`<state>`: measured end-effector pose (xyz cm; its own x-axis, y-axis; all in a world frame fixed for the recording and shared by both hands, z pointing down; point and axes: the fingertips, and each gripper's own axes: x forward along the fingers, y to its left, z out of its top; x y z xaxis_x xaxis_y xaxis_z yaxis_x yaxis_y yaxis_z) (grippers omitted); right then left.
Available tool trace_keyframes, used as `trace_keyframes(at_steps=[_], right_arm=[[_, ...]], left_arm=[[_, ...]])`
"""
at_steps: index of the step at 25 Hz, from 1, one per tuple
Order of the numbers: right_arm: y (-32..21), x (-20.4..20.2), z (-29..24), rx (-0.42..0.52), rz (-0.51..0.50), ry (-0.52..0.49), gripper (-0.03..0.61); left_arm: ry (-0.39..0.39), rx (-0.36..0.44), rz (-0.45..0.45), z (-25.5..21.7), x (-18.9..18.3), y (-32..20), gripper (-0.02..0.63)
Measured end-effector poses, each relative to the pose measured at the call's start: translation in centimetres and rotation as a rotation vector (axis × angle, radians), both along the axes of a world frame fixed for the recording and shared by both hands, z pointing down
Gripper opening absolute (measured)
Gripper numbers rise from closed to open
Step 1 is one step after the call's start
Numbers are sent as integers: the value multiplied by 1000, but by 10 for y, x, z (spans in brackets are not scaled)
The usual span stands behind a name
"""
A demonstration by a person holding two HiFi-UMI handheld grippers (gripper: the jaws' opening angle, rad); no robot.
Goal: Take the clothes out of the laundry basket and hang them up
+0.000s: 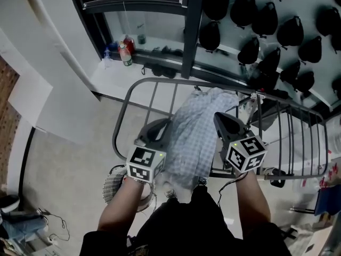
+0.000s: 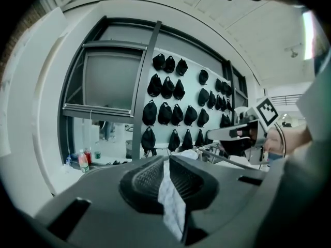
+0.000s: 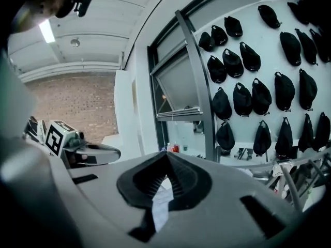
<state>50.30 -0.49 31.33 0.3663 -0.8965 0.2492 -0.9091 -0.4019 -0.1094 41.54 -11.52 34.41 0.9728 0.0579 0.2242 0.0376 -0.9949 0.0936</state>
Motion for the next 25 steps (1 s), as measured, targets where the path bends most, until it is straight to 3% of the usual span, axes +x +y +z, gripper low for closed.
trace_keyframes(at_steps=[7,25], right_arm=[[-7,-26,-14,29,-74,8,6],[50,-64,-15,95,-385,-50,6]], left_arm=[[16,4,-48,-10,-21,1,11],[2,37,-396,-26,-85,73,11]])
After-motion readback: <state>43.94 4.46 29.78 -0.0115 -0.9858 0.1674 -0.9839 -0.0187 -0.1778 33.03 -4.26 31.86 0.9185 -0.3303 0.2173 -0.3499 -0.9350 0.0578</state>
